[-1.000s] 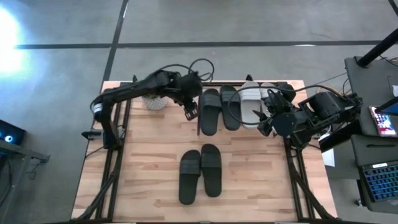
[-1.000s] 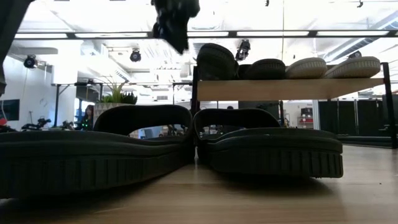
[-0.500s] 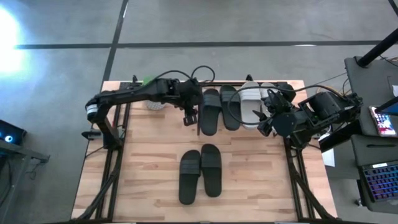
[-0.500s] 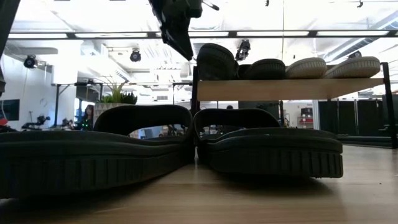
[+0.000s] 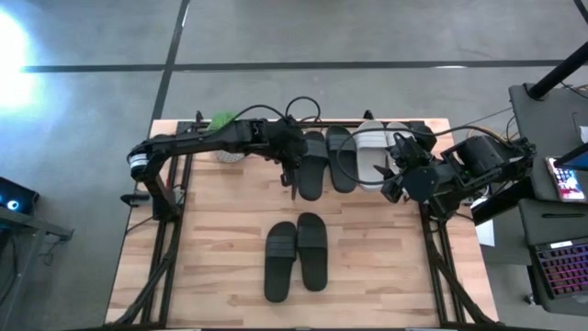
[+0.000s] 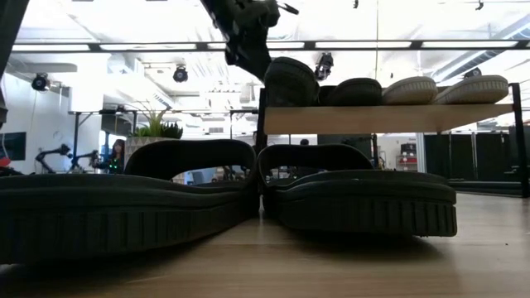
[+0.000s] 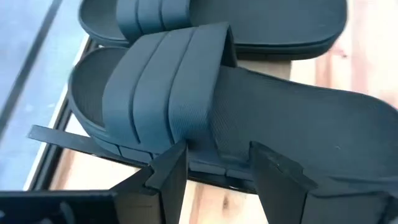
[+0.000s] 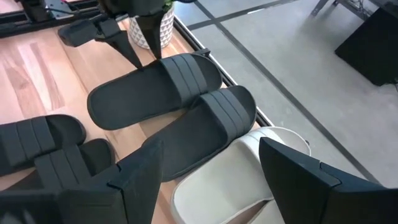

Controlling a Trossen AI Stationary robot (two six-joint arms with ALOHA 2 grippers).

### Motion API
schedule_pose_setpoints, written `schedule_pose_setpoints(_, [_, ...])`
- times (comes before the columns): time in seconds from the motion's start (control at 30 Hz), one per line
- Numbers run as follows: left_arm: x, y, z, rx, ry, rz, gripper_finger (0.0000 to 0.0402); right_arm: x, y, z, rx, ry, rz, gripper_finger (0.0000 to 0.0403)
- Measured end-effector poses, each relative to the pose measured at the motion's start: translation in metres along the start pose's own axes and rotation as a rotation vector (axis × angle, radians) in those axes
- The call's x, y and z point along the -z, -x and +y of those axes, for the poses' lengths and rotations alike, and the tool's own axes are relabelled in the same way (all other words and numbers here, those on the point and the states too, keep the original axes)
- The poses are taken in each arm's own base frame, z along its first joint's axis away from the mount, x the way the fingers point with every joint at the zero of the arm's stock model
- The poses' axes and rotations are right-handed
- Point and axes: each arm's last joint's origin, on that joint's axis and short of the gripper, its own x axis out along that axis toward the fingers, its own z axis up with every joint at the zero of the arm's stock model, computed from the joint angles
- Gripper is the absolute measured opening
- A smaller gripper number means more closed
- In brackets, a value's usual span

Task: Pick and place slides into the shelf
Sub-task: Put the black slide on the shelf

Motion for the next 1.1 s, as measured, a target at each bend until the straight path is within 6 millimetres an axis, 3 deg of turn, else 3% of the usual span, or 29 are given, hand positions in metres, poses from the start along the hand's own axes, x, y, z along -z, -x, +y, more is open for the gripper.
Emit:
schedule_pose_setpoints(0.53, [-0.007,-0.003,-0.001,0.027,0.028,-0.065,0.0155,0.000,0.000,-0.001,0.005,-0.011,-0.004,0.0254])
schedule_pose_setpoints(0.7, [0.004,-0.004,-0.001,0.024,0.021,0.041,0.0155,-0.001,0.000,-0.001,0.010,-0.032,-0.005,0.0254])
schedule_pose_setpoints(0.97, [0.015,-0.004,0.006,-0.145,-0.014,0.163,0.0155,-0.001,0.000,-0.002,0.011,-0.040,-0.005,0.0254])
schedule_pose_setpoints(1.1, [0.012,0.009,0.007,-0.153,-0.007,0.108,0.0155,-0.001,0.000,-0.002,0.010,-0.059,-0.005,0.0254])
